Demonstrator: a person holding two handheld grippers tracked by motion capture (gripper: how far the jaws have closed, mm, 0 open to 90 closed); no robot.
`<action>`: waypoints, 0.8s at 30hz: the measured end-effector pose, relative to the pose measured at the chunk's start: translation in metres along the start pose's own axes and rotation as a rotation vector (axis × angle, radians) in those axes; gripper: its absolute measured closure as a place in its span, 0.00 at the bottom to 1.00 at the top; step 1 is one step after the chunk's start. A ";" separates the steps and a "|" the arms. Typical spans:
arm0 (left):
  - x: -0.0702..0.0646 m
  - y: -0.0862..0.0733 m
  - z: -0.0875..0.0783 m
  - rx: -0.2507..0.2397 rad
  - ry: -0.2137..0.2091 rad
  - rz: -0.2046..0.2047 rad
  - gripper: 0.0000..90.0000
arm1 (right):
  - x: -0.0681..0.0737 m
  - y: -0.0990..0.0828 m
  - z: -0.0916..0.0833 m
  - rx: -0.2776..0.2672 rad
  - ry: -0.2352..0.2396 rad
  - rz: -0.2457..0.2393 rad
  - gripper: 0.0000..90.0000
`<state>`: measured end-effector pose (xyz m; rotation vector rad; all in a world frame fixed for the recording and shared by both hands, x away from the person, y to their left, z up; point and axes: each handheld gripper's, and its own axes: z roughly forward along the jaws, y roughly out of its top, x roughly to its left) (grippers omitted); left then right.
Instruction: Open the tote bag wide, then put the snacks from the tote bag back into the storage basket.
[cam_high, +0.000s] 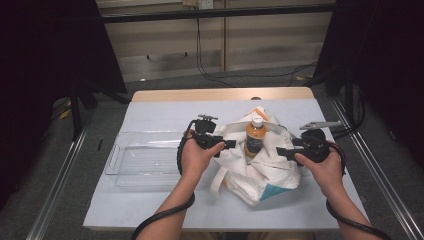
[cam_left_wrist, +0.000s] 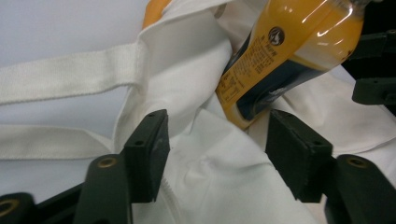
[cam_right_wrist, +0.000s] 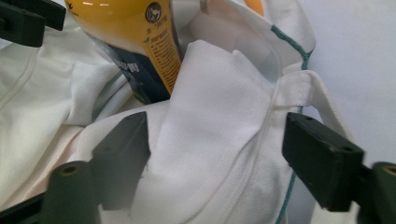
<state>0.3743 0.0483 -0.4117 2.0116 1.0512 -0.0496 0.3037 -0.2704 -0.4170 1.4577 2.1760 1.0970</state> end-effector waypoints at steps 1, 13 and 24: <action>0.000 0.001 0.000 -0.005 -0.010 -0.003 0.42 | 0.000 0.000 -0.001 0.001 -0.006 0.010 0.22; -0.016 0.015 0.015 -0.021 -0.063 0.116 0.16 | 0.000 -0.002 -0.004 -0.025 -0.021 0.023 0.06; -0.029 0.027 0.025 -0.031 -0.055 0.195 0.16 | -0.002 -0.004 -0.006 -0.012 -0.012 0.006 0.04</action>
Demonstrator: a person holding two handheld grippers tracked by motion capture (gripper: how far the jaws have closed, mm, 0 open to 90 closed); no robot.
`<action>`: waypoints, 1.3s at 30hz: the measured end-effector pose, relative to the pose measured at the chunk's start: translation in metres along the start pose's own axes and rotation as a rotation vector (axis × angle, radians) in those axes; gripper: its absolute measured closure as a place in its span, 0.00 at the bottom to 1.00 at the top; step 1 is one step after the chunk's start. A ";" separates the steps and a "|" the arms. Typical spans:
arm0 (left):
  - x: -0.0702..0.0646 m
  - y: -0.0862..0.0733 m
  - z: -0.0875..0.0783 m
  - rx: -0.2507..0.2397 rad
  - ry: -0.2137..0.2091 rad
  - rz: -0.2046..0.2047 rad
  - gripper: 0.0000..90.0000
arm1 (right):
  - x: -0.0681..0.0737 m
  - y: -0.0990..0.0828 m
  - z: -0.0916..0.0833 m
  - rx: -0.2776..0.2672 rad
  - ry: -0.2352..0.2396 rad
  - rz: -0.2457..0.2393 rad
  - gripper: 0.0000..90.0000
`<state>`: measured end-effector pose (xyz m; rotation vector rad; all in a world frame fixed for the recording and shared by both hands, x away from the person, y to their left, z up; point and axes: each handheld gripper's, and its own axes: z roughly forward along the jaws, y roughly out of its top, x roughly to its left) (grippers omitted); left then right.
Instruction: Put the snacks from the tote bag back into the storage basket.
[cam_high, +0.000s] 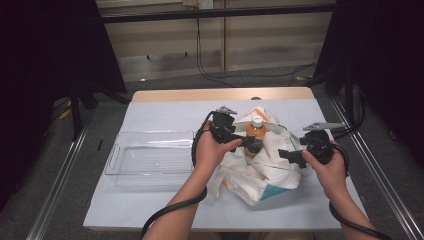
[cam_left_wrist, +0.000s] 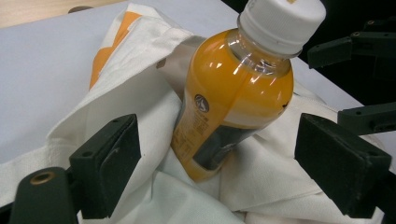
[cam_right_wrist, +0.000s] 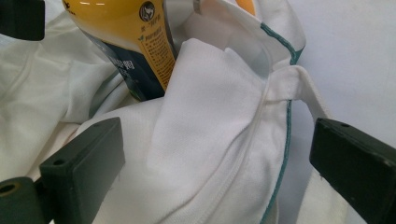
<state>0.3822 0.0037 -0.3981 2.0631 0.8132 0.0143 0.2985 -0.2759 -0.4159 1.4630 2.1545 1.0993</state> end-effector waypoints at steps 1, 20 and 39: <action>0.000 0.000 0.001 0.001 0.004 0.001 0.15 | 0.000 0.000 0.000 0.005 -0.002 0.006 0.03; -0.009 0.010 0.025 0.002 0.004 0.036 0.14 | 0.002 0.000 0.001 0.018 0.031 0.002 0.04; -0.012 0.015 0.037 0.001 0.005 0.050 0.15 | -0.002 -0.002 0.001 0.019 0.038 0.015 0.04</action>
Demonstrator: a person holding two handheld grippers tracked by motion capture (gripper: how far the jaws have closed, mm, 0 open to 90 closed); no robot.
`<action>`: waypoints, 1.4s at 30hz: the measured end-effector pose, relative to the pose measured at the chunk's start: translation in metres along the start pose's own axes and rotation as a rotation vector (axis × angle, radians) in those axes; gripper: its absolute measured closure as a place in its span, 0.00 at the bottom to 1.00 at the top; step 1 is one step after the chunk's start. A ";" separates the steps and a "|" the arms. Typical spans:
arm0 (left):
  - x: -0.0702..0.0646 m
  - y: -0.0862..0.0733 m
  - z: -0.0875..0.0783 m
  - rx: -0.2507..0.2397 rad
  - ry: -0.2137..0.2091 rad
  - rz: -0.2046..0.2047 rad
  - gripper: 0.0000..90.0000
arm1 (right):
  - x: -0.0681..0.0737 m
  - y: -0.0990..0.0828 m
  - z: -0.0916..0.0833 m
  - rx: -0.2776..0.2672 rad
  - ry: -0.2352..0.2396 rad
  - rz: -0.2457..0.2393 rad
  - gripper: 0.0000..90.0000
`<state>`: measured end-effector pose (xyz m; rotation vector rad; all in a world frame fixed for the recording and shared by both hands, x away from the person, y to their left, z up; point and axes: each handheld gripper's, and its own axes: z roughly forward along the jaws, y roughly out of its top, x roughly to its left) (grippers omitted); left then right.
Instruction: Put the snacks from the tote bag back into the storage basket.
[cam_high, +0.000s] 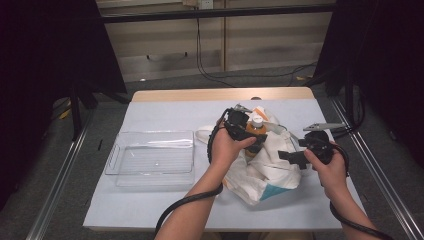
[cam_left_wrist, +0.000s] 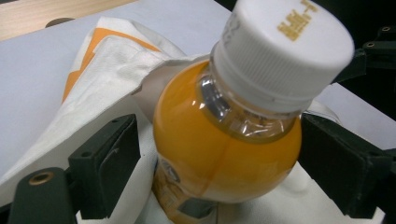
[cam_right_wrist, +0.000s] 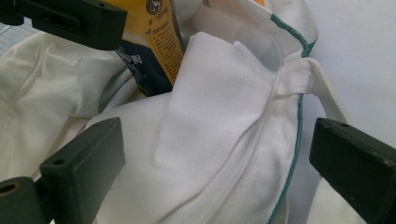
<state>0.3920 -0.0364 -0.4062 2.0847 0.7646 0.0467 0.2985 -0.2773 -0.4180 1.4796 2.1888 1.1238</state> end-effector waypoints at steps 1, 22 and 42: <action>-0.001 0.000 0.001 -0.001 0.001 0.002 0.16 | 0.000 0.000 0.000 0.001 0.003 0.000 0.04; -0.004 0.002 0.007 0.007 0.026 0.053 0.33 | 0.002 0.001 -0.001 -0.001 0.011 -0.001 0.04; -0.009 0.024 -0.021 0.072 0.011 0.037 0.33 | 0.001 0.002 -0.003 -0.009 0.020 -0.006 0.05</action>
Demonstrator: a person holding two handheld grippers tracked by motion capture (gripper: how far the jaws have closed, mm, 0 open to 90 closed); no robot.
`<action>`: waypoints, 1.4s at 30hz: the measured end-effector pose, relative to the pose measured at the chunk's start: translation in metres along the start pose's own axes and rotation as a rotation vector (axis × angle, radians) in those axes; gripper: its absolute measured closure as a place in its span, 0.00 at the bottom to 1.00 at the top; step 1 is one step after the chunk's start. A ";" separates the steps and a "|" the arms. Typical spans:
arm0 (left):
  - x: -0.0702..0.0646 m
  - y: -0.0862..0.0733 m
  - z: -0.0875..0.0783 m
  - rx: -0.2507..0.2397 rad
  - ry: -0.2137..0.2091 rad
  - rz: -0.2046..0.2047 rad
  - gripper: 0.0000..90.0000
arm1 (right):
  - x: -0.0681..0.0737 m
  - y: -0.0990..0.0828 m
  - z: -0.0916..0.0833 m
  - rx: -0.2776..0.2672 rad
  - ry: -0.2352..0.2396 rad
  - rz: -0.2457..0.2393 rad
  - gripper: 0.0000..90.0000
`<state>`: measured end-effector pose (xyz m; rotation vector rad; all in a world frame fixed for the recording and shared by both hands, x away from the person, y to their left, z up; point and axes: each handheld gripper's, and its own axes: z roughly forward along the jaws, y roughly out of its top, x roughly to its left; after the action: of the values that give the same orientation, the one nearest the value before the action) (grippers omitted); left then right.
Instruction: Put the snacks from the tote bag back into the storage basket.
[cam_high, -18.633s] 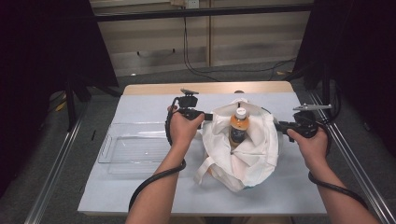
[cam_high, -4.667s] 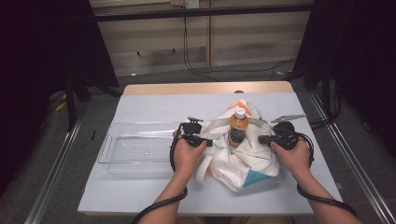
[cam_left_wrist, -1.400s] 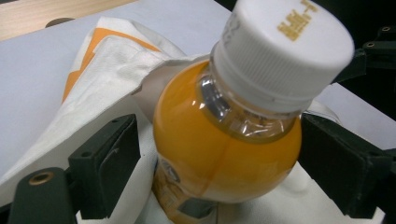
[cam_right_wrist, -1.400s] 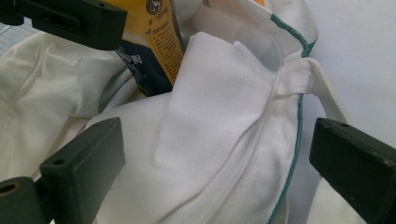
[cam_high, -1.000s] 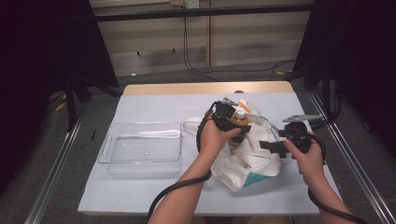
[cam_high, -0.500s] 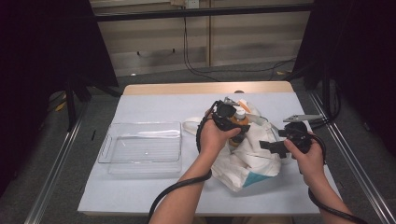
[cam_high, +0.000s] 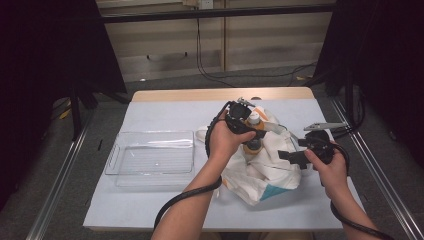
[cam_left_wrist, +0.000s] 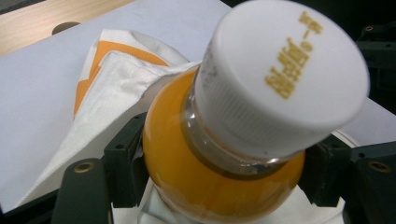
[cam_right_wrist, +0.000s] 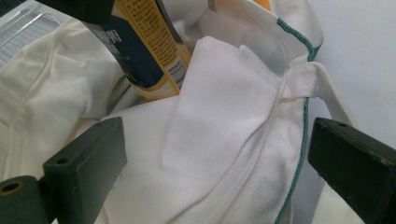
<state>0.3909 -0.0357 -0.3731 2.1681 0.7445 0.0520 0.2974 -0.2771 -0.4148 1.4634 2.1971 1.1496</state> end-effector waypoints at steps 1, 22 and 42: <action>0.000 0.002 -0.003 0.008 0.001 0.007 0.33 | 0.000 0.000 0.000 0.000 0.000 0.003 0.05; 0.003 0.020 -0.043 0.045 -0.024 -0.001 0.33 | 0.001 0.000 0.000 0.005 0.005 -0.005 0.05; 0.016 0.023 -0.079 0.153 0.004 0.002 0.33 | 0.004 0.002 0.000 0.006 0.014 -0.018 0.05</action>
<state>0.3933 0.0162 -0.3079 2.3149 0.7699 0.0002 0.2970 -0.2731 -0.4128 1.4393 2.2203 1.1515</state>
